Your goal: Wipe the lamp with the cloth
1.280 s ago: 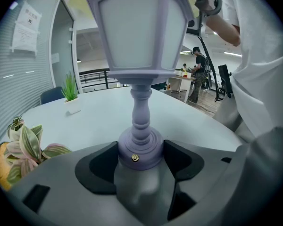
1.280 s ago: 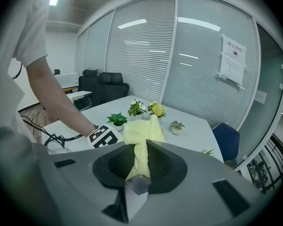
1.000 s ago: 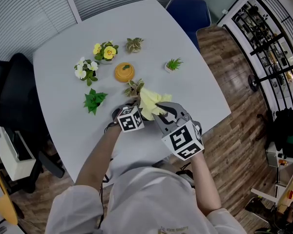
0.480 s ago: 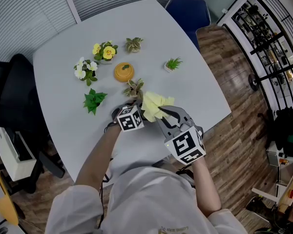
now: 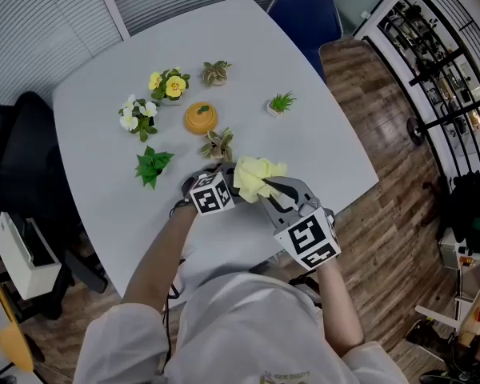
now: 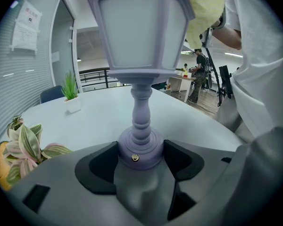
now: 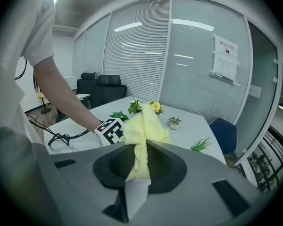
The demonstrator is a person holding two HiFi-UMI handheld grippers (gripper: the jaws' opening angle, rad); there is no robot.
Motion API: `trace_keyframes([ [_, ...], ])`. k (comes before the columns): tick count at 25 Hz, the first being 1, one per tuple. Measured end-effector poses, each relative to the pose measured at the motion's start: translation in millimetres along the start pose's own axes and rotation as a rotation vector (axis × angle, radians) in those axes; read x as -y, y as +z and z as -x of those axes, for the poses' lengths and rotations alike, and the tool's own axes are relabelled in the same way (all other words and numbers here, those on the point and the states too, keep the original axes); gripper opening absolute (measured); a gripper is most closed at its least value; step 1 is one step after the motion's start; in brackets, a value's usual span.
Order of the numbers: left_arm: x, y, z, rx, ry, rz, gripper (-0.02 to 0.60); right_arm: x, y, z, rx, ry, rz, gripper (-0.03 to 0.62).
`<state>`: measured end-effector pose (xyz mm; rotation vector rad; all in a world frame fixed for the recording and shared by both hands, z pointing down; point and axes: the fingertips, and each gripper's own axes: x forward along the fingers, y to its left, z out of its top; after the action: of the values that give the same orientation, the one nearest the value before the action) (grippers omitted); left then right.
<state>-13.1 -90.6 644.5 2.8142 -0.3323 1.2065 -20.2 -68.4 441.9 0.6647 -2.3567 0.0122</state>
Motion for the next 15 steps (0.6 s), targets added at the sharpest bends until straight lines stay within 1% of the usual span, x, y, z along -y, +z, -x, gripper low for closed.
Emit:
trace_keyframes([
  [7, 0.1, 0.2, -0.1, -0.001, 0.000, 0.001, 0.312, 14.2, -18.6, 6.2, -0.007, -0.023, -0.089, 0.066],
  [15, 0.0, 0.9, 0.2, 0.001, 0.001, -0.001, 0.311, 31.8, -30.5, 3.0, 0.004, -0.051, -0.169, 0.064],
])
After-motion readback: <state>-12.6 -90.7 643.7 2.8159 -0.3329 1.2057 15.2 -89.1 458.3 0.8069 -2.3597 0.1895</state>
